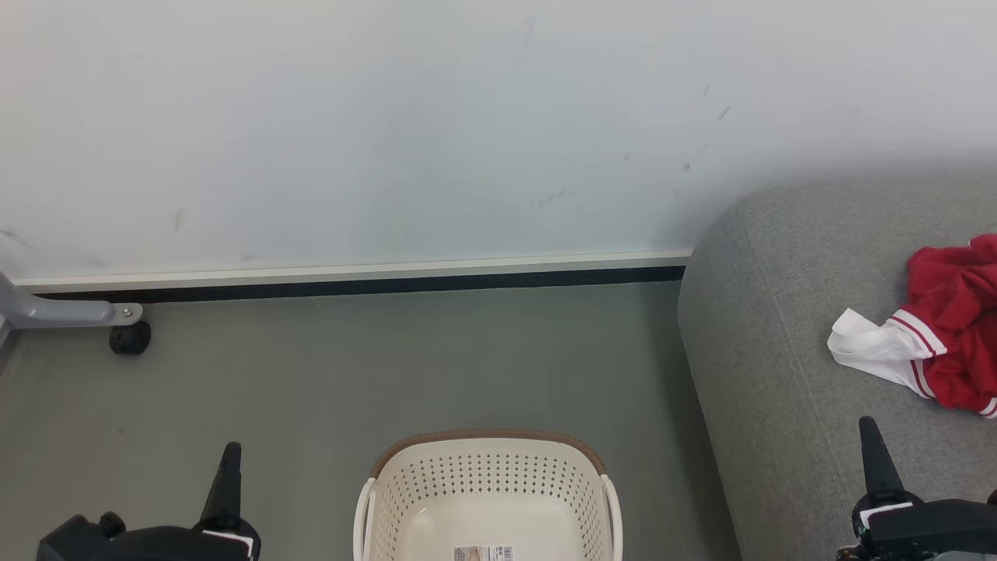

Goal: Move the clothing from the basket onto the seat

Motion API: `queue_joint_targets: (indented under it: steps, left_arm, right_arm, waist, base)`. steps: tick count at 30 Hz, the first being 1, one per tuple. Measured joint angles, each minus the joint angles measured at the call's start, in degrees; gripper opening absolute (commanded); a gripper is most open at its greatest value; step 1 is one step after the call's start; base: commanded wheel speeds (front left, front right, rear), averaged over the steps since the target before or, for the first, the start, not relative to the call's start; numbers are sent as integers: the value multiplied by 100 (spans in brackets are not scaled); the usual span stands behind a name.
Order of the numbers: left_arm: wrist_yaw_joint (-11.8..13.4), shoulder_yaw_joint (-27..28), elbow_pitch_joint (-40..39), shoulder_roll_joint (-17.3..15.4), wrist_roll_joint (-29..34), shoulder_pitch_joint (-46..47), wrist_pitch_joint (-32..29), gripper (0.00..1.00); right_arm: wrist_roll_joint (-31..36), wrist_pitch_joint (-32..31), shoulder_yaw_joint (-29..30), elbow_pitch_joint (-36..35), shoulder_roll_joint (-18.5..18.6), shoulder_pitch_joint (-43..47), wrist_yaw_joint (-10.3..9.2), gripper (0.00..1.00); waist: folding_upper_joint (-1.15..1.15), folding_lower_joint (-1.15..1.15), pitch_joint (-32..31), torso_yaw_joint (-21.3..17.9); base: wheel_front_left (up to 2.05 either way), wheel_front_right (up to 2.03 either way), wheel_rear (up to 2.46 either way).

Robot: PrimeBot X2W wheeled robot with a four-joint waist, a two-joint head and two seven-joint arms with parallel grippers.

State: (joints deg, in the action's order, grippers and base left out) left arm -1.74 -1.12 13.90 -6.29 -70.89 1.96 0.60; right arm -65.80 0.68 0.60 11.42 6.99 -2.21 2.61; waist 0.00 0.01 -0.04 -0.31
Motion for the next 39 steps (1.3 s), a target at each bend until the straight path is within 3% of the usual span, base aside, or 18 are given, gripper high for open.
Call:
queue_joint_targets:
  steps: [39]
  left_arm:
    - [-490,632,223,381,-2081,247,-709,0]
  right_arm:
    - [-2563,-715,701,508,-448,-283,403,0]
  waist:
    - [0,0,11,31]
  base:
    - [0,0,0]
